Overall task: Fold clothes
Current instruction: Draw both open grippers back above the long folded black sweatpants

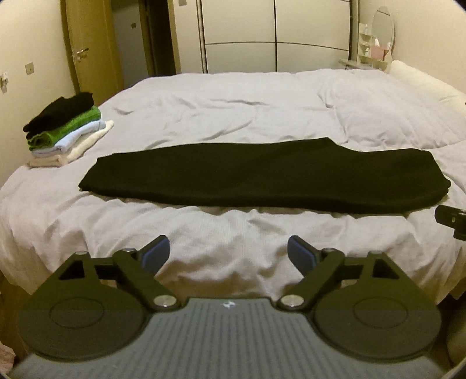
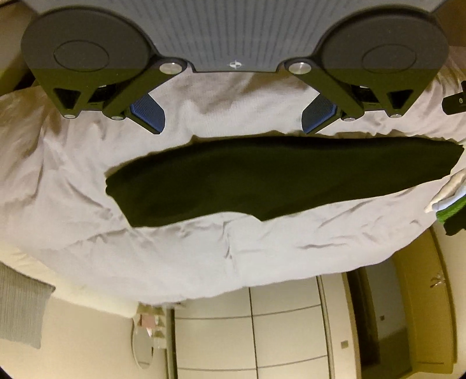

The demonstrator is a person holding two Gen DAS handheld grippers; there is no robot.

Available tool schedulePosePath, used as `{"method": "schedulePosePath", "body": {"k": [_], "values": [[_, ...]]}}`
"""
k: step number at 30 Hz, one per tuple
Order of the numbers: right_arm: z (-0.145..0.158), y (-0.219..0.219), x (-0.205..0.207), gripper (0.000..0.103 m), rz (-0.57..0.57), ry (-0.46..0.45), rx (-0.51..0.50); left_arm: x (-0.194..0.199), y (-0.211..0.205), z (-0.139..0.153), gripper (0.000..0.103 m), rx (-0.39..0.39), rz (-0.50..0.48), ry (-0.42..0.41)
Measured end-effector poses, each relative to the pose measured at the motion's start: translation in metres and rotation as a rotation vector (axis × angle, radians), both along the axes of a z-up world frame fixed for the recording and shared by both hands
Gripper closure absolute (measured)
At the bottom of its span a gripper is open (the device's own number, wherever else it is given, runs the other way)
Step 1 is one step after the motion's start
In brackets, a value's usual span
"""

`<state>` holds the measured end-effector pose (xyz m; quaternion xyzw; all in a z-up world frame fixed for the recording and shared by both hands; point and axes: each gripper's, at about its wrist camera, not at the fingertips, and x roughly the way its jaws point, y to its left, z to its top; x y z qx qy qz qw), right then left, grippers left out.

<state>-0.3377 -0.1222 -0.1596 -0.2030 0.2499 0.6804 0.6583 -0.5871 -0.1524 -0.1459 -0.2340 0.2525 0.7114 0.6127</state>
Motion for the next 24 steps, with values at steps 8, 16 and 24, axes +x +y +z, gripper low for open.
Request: {"method": "schedulePosePath", "body": {"k": [8,16,24], "values": [[0.007,-0.009,-0.005,0.000,-0.008,-0.025,0.013,0.001,-0.008,0.003,0.015,0.014,-0.007,-0.006],[0.010,-0.012,-0.008,0.000,-0.005,-0.035,0.019,-0.005,-0.016,0.004,0.014,0.025,0.004,-0.015],[0.011,-0.010,-0.014,0.000,0.013,-0.034,0.023,-0.020,-0.015,0.003,0.013,0.023,0.038,-0.033]]}}
